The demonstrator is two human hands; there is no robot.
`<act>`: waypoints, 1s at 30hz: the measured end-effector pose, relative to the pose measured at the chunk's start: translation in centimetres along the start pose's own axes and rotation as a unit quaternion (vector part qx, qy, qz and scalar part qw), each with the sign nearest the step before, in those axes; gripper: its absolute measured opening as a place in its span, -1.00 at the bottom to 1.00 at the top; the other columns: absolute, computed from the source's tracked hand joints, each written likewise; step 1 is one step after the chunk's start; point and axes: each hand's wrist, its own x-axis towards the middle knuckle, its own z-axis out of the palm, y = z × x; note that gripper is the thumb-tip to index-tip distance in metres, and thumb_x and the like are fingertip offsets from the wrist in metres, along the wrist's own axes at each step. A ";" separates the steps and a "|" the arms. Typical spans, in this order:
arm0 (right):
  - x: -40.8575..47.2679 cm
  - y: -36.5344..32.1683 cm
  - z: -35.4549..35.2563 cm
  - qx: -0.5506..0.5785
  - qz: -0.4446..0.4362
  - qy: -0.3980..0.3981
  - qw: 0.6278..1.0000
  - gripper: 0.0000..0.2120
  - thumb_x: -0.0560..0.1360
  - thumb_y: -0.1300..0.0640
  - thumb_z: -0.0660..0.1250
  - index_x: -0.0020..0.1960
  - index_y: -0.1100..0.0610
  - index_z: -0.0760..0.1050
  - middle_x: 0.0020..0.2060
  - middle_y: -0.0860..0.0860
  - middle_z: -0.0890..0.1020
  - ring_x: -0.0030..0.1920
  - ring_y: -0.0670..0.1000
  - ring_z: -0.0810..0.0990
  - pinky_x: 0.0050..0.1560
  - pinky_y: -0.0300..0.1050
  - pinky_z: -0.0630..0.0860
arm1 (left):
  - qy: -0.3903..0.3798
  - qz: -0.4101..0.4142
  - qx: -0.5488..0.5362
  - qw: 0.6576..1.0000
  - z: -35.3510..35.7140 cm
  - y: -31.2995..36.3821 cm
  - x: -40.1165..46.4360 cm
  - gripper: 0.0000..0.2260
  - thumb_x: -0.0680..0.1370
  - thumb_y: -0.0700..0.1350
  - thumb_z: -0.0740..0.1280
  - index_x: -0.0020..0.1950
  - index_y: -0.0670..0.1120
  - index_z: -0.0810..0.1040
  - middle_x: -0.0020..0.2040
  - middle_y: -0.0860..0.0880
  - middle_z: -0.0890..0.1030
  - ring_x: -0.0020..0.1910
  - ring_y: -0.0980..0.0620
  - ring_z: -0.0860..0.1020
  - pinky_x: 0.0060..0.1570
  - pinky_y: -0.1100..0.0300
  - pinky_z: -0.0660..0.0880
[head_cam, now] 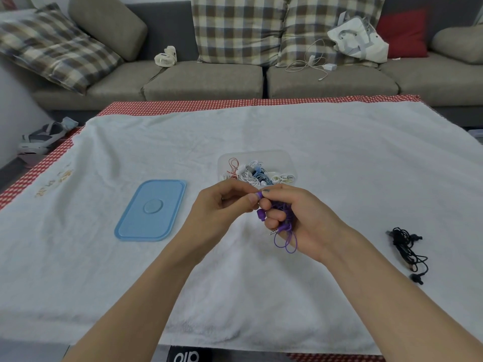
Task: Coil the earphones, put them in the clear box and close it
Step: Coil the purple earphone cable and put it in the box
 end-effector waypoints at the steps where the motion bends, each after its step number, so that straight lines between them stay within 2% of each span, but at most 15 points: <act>1: 0.0 0.0 0.0 -0.005 -0.002 0.000 1.000 -0.90 0.58 0.32 0.23 -0.11 0.24 0.46 -0.38 0.07 0.50 -0.51 -0.07 0.32 -0.48 -0.23 0.36 | 0.000 0.000 -0.001 1.000 0.1 0.0 0.0 -0.93 0.60 -0.24 0.40 0.04 -0.18 0.66 -0.05 -0.15 0.73 -0.02 -0.04 0.68 0.12 0.10 0.60; 6: -0.2 -0.1 -0.1 -0.008 -0.013 0.011 1.000 -0.89 0.58 0.34 0.23 -0.12 0.25 0.46 -0.39 0.08 0.51 -0.51 -0.06 0.31 -0.48 -0.22 0.36 | -0.001 0.005 0.000 1.000 0.3 0.0 0.2 -0.94 0.61 -0.24 0.40 0.04 -0.17 0.66 -0.05 -0.14 0.72 -0.01 -0.04 0.68 0.12 0.09 0.60; 12: -0.4 -0.3 0.0 0.007 -0.011 0.011 1.000 -0.87 0.58 0.34 0.23 -0.14 0.24 0.45 -0.39 0.08 0.50 -0.52 -0.07 0.32 -0.49 -0.24 0.37 | -0.004 -0.015 -0.044 0.999 0.7 -0.2 0.2 -0.91 0.61 -0.22 0.38 0.06 -0.22 0.64 -0.04 -0.18 0.70 0.02 -0.12 0.66 0.27 -0.17 0.56; 14: -0.3 -0.3 0.0 0.002 -0.012 0.014 1.000 -0.87 0.58 0.34 0.23 -0.13 0.24 0.45 -0.39 0.09 0.51 -0.52 -0.07 0.33 -0.49 -0.23 0.36 | -0.007 -0.019 -0.040 0.999 0.6 -0.2 0.2 -0.90 0.62 -0.22 0.38 0.08 -0.23 0.63 -0.03 -0.19 0.70 0.03 -0.14 0.66 0.28 -0.20 0.54; 20: -0.3 -0.3 0.2 -0.009 -0.022 0.022 0.999 -0.89 0.58 0.34 0.22 -0.12 0.26 0.46 -0.39 0.08 0.53 -0.51 -0.06 0.33 -0.49 -0.22 0.37 | 0.007 -0.004 0.000 1.000 0.6 0.2 0.2 -0.92 0.62 -0.23 0.38 0.06 -0.16 0.67 -0.04 -0.12 0.73 0.02 -0.07 0.68 0.21 -0.04 0.59; 25: -0.3 -0.2 0.3 -0.027 -0.028 0.040 0.998 -0.88 0.57 0.36 0.23 -0.12 0.28 0.48 -0.40 0.09 0.54 -0.51 -0.06 0.33 -0.48 -0.21 0.37 | 0.010 0.016 0.036 0.999 0.6 0.2 0.2 -0.91 0.61 -0.23 0.39 0.04 -0.12 0.69 -0.09 -0.03 0.74 -0.05 0.05 0.70 0.04 0.20 0.58; 27: -0.4 -0.2 0.3 -0.021 -0.027 0.042 0.999 -0.88 0.57 0.36 0.23 -0.13 0.27 0.48 -0.40 0.09 0.54 -0.51 -0.06 0.33 -0.48 -0.21 0.37 | 0.011 0.017 0.037 0.999 0.6 0.1 0.2 -0.91 0.62 -0.23 0.39 0.04 -0.12 0.69 -0.08 -0.04 0.74 -0.05 0.05 0.70 0.04 0.20 0.59; 30: -0.4 -0.3 0.2 -0.015 -0.024 0.038 0.999 -0.86 0.57 0.35 0.23 -0.16 0.26 0.48 -0.38 0.10 0.53 -0.51 -0.06 0.34 -0.48 -0.21 0.38 | 0.006 0.007 0.017 1.000 0.5 0.0 0.2 -0.91 0.62 -0.22 0.38 0.06 -0.14 0.69 -0.04 -0.09 0.73 0.01 -0.05 0.69 0.14 0.06 0.61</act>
